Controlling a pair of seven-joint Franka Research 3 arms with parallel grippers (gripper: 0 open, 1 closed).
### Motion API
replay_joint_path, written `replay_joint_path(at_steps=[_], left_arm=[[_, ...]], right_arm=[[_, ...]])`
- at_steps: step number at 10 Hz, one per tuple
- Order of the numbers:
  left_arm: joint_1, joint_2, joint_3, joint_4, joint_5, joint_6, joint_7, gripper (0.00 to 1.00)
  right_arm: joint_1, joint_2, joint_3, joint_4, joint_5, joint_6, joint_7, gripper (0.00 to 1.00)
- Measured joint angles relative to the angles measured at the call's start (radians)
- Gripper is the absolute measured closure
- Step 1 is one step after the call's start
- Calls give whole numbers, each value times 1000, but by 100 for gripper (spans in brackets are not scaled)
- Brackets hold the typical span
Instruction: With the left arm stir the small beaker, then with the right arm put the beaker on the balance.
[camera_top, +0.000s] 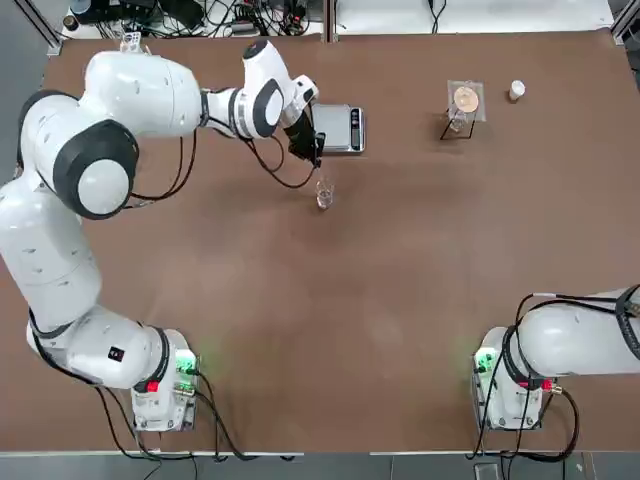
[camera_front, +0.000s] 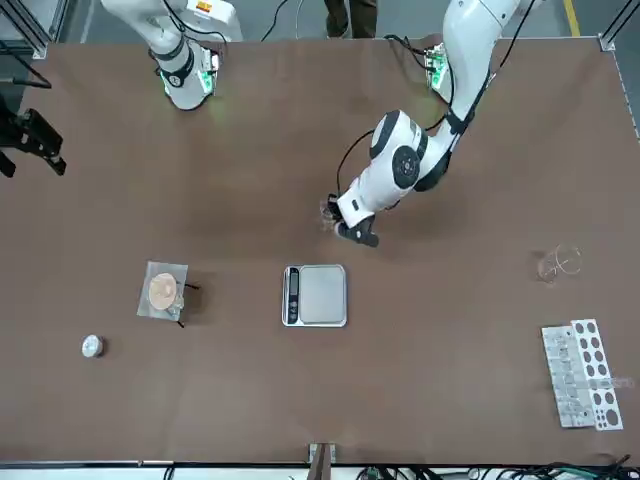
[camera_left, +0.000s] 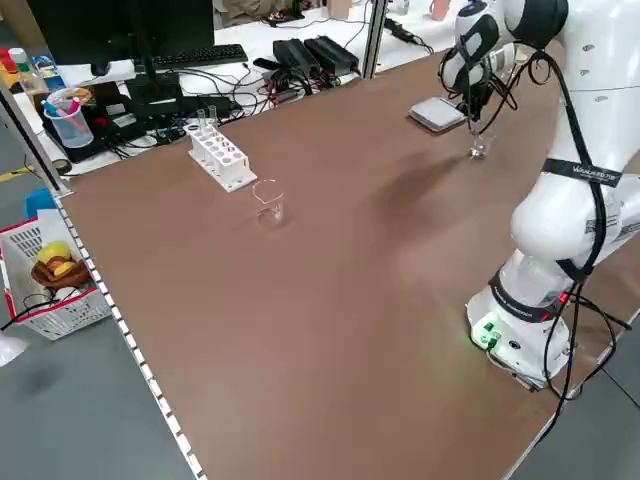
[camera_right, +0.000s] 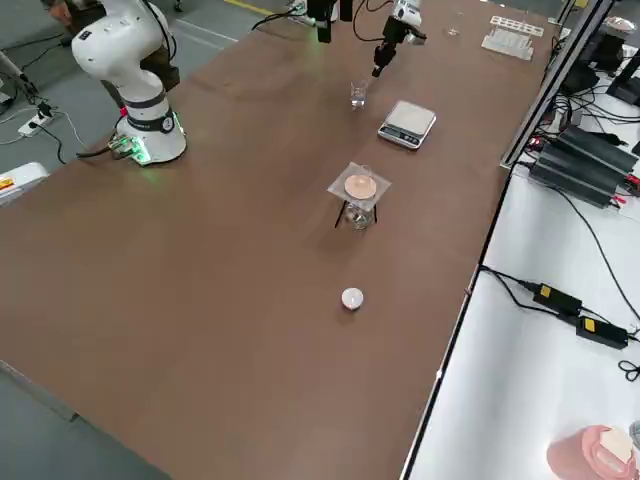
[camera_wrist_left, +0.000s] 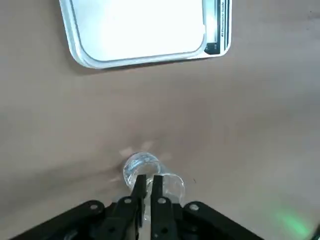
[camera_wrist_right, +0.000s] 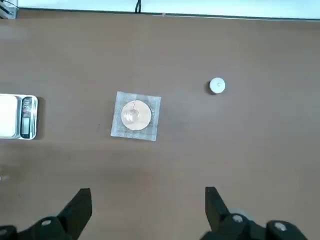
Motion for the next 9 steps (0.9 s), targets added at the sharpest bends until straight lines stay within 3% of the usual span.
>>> replay_joint_path(at_steps=[3, 6, 9], left_arm=[[-3, -16, -1, 5, 10, -18, -3, 92], [-15, -27, -2, 7, 119, -27, -88, 92], [-15, -46, -4, 9, 135, -38, -126, 92]], right_arm=[[-7, 1, 0, -7, 0, 9, 0, 0], [-8, 1, 0, -10, 0, 8, 0, 0], [-13, 3, -1, -10, 0, 0, 0, 0]])
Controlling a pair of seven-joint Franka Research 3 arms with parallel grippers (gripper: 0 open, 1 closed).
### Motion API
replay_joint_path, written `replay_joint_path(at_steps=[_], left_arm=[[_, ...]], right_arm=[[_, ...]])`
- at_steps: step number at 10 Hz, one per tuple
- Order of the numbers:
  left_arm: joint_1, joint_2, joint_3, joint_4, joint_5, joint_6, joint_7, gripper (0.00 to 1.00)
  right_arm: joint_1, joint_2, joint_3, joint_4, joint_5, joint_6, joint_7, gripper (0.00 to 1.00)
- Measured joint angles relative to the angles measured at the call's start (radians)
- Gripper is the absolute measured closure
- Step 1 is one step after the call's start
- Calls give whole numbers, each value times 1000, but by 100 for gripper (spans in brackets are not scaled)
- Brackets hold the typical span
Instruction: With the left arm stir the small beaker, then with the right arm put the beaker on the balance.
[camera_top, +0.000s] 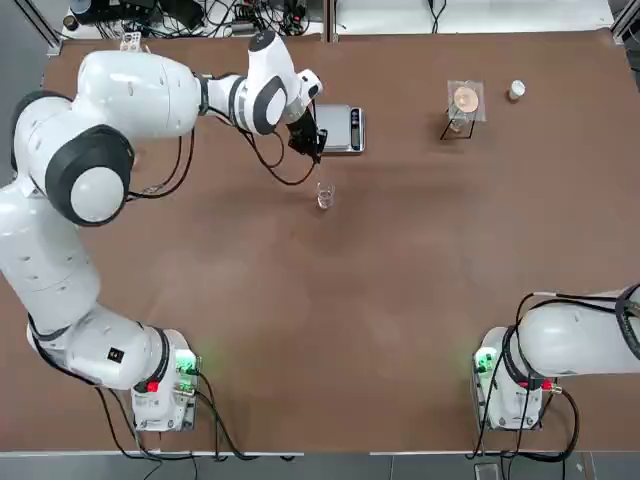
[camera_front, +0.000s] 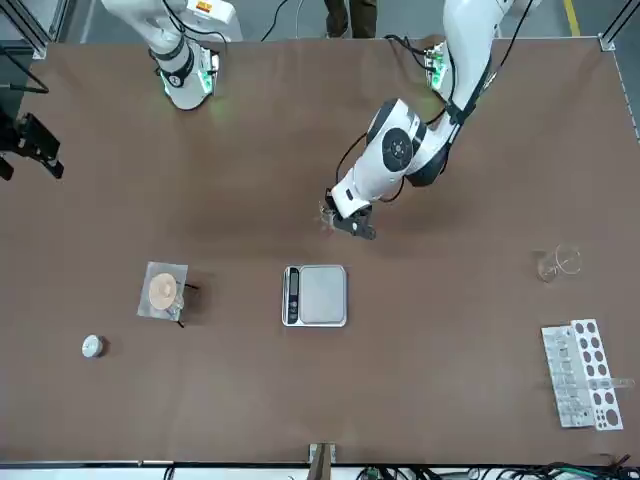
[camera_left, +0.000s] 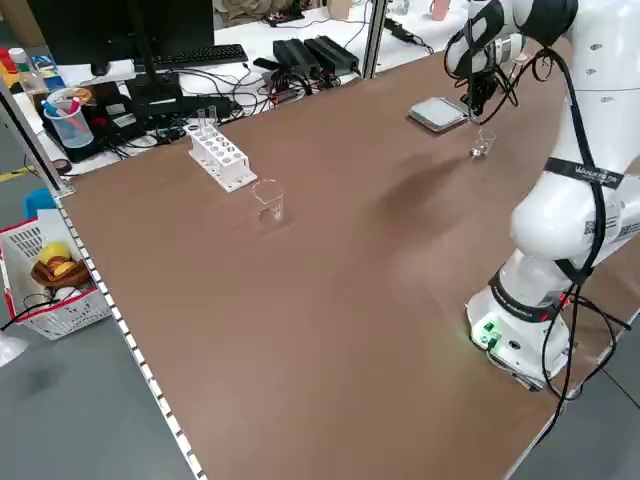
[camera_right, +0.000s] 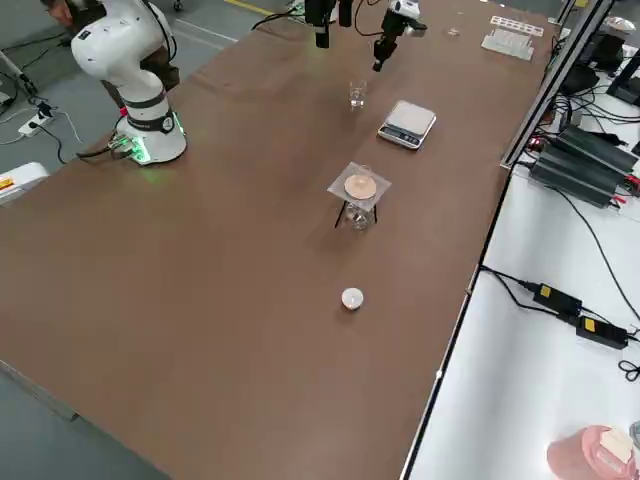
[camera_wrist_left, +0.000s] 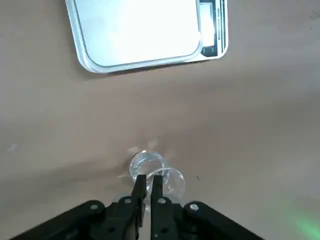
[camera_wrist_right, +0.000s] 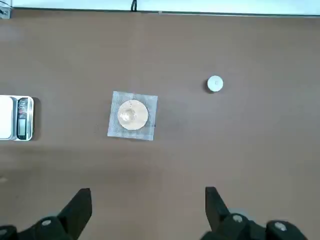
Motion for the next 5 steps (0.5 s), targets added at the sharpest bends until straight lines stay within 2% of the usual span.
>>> replay_joint_path(at_steps=[3, 5], left_arm=[[-9, -14, -2, 1, 3, -14, -37, 92], [-23, -19, -2, 2, 40, -15, -87, 92]], right_arm=[[-6, 0, 0, 0, 0, -12, 0, 0], [-6, 0, 0, 0, 0, -14, 0, 0]])
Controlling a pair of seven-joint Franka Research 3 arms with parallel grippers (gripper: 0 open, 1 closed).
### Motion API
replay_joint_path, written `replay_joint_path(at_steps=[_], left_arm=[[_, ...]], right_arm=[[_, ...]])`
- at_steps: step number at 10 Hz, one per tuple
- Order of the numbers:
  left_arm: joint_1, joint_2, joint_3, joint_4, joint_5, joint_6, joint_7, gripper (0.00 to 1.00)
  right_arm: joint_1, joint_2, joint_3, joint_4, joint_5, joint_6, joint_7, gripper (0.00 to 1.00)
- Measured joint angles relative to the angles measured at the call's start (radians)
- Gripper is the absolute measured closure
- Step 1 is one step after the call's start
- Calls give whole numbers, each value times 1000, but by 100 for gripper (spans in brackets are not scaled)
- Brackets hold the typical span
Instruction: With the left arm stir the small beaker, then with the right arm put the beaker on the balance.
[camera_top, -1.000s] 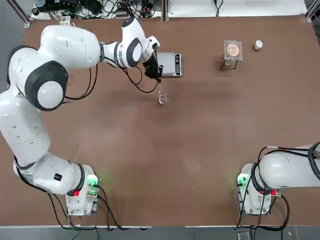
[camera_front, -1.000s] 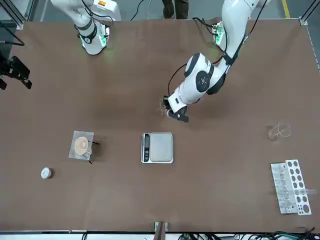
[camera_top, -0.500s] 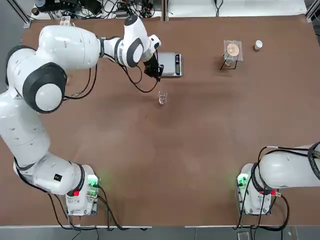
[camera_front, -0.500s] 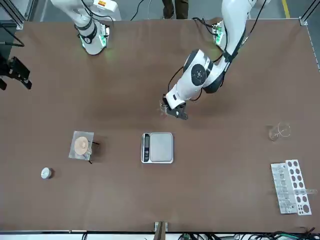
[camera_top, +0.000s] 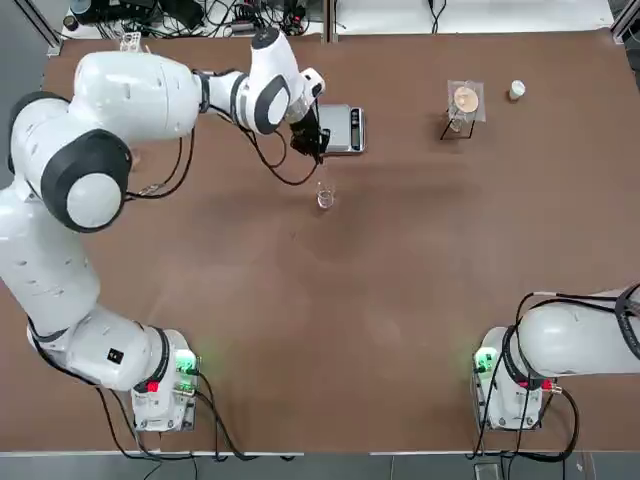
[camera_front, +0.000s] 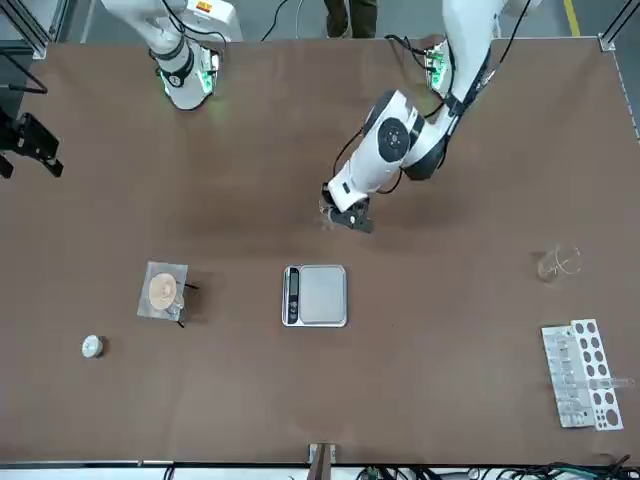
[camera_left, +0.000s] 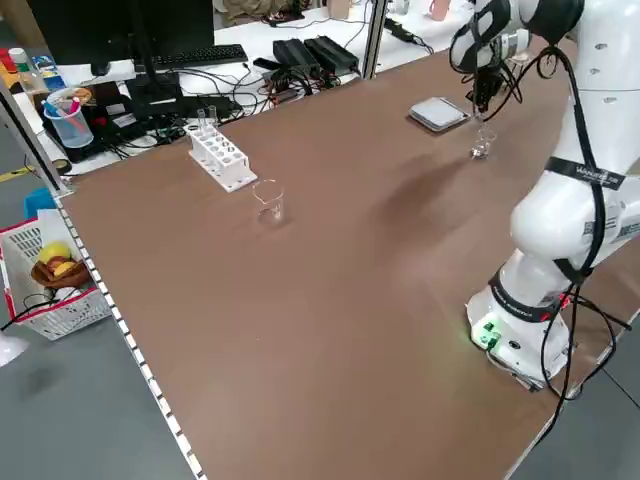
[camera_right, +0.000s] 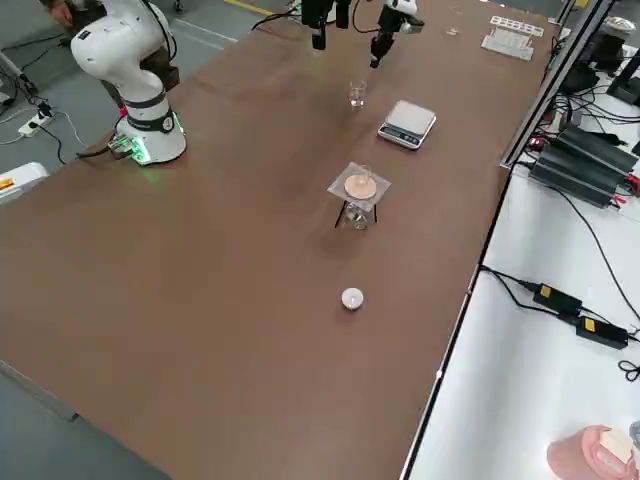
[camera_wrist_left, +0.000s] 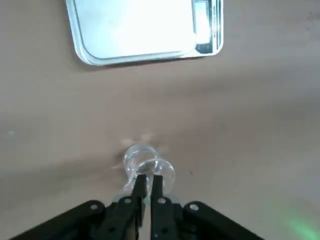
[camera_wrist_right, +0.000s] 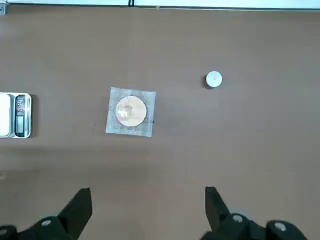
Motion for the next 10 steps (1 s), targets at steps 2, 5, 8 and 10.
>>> replay_joint_path(at_steps=[2, 5, 8, 10], left_arm=[[-12, -8, -1, 2, 58, -3, -63, 92], [-27, -14, -1, 2, 112, -7, -134, 92], [-36, -26, -2, 3, 135, -7, -183, 92], [-54, -41, -2, 4, 205, -15, -266, 92]], right_arm=[[0, 0, 0, 0, 0, 0, 0, 0], [0, 0, 0, 0, 0, -4, 0, 0], [0, 0, 0, 0, 0, -6, 0, 0], [0, 0, 0, 0, 0, -7, -1, 0]])
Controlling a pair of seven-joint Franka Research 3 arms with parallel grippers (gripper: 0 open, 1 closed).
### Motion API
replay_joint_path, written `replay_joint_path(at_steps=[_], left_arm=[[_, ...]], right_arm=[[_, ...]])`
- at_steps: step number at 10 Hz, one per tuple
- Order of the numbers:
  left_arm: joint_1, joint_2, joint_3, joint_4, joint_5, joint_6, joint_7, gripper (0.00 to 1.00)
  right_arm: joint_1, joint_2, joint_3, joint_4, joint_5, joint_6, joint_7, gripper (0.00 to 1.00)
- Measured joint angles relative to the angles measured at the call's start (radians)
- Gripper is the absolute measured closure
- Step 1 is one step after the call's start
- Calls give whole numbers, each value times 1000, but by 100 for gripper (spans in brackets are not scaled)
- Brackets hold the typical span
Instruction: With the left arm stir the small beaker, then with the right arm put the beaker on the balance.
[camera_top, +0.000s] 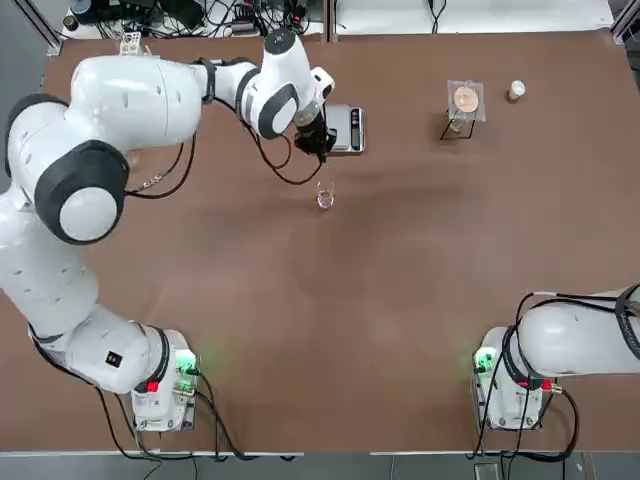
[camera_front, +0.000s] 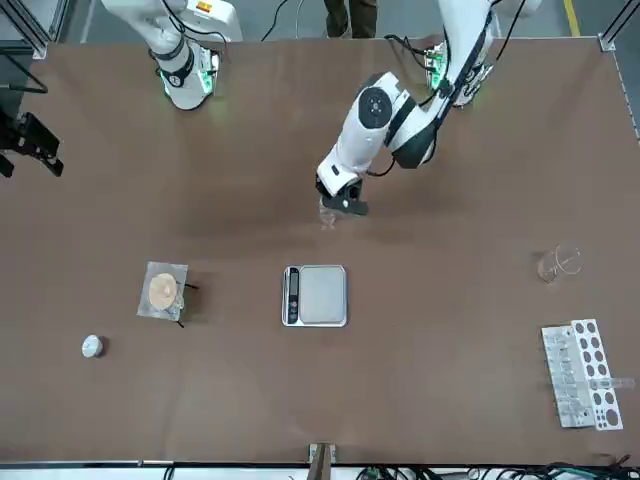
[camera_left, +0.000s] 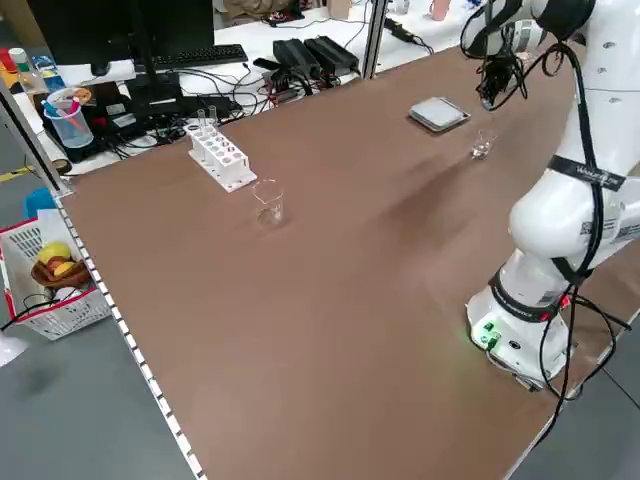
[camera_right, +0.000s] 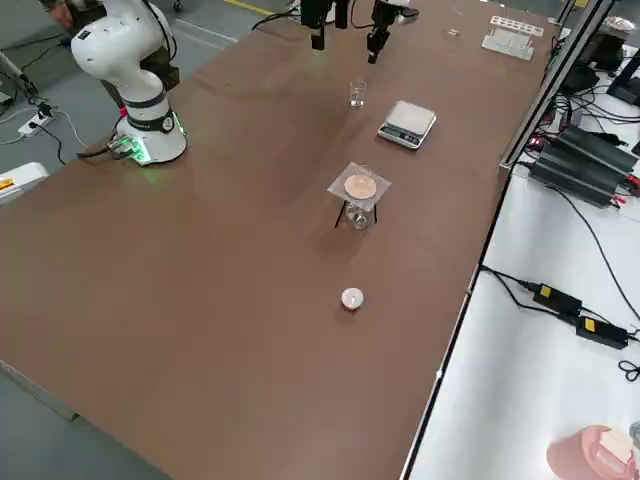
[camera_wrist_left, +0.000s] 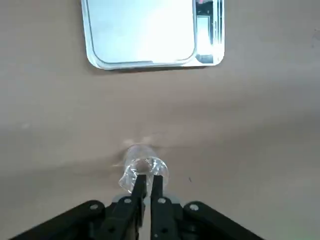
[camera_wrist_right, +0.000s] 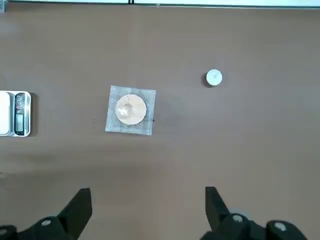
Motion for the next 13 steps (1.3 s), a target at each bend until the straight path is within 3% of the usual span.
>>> replay_joint_path(at_steps=[2, 13], left_arm=[[-24, -12, -1, 0, 77, -22, -97, 92], [-52, -14, 0, -11, 197, -34, -280, 92]], right_arm=[[0, 0, 0, 0, 0, -1, 0, 0], [0, 0, 3, 0, 0, -5, -1, 0]])
